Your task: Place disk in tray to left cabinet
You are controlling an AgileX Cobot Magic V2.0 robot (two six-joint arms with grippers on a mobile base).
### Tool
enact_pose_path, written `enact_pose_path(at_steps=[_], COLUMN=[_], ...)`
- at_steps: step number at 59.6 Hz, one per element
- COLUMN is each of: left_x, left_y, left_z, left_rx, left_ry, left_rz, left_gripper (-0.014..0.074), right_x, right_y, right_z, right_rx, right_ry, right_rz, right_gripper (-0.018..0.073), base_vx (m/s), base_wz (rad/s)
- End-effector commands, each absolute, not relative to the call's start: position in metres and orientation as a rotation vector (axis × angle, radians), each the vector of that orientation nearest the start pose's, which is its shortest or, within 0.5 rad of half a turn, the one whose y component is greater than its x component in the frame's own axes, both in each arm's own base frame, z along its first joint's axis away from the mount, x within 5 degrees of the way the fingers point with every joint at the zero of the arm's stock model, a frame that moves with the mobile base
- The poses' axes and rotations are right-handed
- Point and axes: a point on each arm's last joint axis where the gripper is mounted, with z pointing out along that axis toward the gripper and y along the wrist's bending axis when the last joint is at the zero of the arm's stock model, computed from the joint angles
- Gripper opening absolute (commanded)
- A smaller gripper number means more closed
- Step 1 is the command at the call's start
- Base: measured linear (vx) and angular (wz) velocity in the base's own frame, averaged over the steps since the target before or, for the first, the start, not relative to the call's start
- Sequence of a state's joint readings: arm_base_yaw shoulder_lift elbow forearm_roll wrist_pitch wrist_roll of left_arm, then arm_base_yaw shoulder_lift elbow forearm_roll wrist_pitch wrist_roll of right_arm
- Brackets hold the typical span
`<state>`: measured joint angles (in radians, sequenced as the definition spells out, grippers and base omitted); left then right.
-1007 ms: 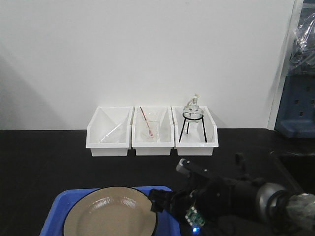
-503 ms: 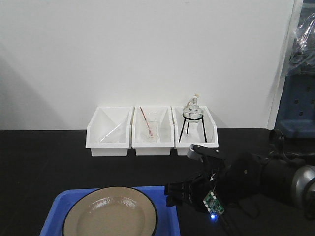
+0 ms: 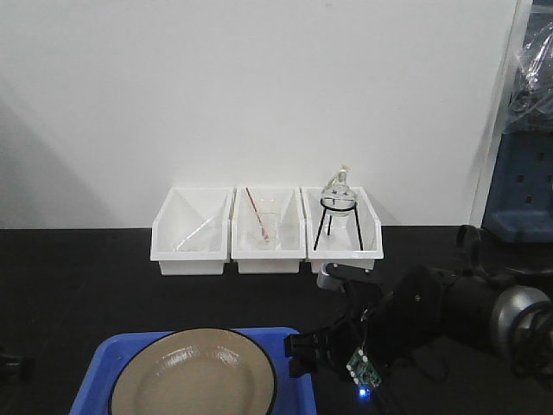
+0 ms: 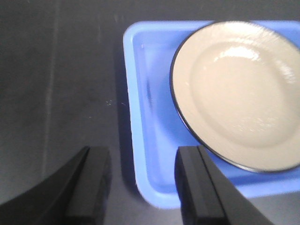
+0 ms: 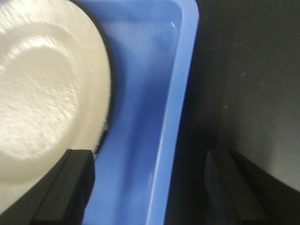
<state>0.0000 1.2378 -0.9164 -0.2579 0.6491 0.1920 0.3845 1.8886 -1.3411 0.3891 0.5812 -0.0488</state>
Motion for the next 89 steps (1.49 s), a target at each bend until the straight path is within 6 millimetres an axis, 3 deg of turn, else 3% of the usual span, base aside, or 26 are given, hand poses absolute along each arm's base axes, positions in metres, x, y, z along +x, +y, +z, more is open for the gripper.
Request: enact_pose_path(at_steps=[1,15,31,47,64,74,82,89], left_x=[0.284,0.355,0.395,0.402,0.406,0.407,0.408,0.406], left_y=[-0.017,-0.02,-0.021,-0.024,-0.024,-0.027,-0.029,-0.03], left_z=[0.3,0.26,0.221,0.195,0.182,0.173,0.168,0.167], left_rx=[0.023,0.0,0.048,0.054,0.041,-0.007,-0.04,-0.015], left_ry=[2.395,2.543,2.637,2.706,2.724,2.743,2.753,2.773], left_rz=[-0.229,-0.278,-0.287,-0.331,-0.333,-0.387,-0.429,-0.438], left_gripper=[0.0451,0.0451,0.0451,0.0451,0.0451,0.045,0.0435,0.037], right_x=[0.376,0.385,0.408,0.433,0.44,0.435,0.434,0.434], right_y=[0.17,0.166,0.157,0.167,0.179,0.193,0.192,0.192], right_z=[0.232,0.208,0.197,0.188,0.187,0.174,0.17,0.17], right_rx=[-0.194,-0.08,-0.09,-0.151,-0.167,-0.206,-0.21,-0.183], right_ry=[2.535,2.604,2.692,2.763,2.745,2.787,2.811,2.819], right_rz=[0.533,0.576,0.594,0.626,0.647,0.652,0.648,0.652], right_gripper=[0.054,0.054,0.054,0.054,0.0527,0.0485,0.0437,0.0359], base_vx=[0.0,0.0,0.0,0.0,0.0,0.0,0.0,0.0], base_wz=[0.0,0.0,0.0,0.0,0.0,0.0,0.0,0.0])
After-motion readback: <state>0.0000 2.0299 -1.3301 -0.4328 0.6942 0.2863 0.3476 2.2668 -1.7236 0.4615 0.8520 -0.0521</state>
